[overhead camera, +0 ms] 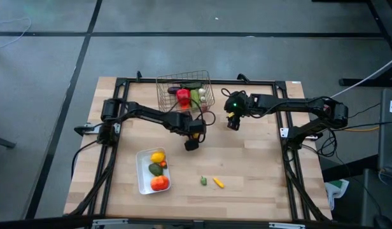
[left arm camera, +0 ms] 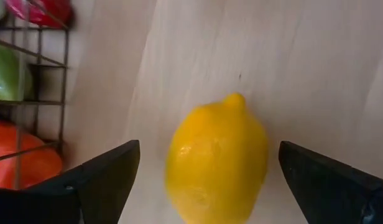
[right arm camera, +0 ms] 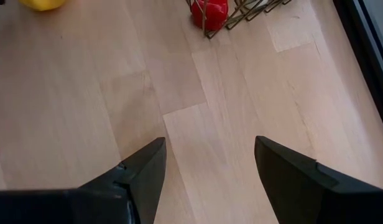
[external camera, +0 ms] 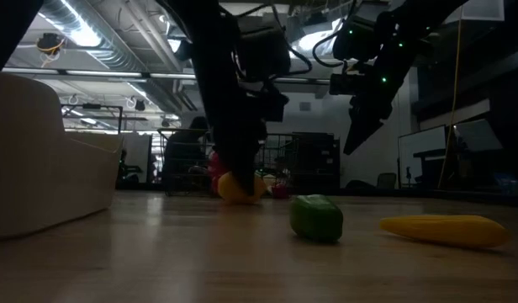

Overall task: Sort produce into baskets
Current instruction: Put the yellow lemon into the white bin

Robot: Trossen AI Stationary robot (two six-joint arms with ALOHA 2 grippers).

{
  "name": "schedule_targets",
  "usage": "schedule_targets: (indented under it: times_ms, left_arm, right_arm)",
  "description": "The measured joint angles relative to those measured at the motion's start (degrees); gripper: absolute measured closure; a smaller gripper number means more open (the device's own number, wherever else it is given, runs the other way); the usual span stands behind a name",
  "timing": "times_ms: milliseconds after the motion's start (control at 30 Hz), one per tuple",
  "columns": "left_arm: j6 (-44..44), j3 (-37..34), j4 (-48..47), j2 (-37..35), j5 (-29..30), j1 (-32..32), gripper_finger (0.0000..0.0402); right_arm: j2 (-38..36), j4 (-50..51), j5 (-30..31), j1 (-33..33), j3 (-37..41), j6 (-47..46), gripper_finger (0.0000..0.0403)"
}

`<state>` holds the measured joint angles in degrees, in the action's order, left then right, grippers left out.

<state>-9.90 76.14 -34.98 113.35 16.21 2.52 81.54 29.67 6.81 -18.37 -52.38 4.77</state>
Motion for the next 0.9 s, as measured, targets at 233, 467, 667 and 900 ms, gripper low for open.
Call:
schedule_targets:
  times_ms: [233, 467, 667, 900]
  left_arm:
    - [-1.59, 0.00, 0.05, 1.80, 0.03, 0.31, 0.0020]
    - [-2.37, 0.00, -0.37, 1.64, 0.07, 0.26, 0.0033]
    - [-5.08, 0.00, -0.32, 1.61, 0.05, 0.26, 0.0097]
    - [-8.12, 0.00, -0.58, 1.21, -4.68, 0.21, 0.0151]
  right_arm:
    - [0.00, 0.00, 0.00, 0.00, 0.00, -0.02, 0.0159]
    - [0.00, -0.02, 0.00, 0.00, 0.00, 0.00, 0.0159]
    - [0.00, -0.02, 0.00, 0.00, 0.00, 0.00, 0.0159]
    - [0.00, -0.02, 0.00, 0.00, 0.00, -0.01, 0.0159]
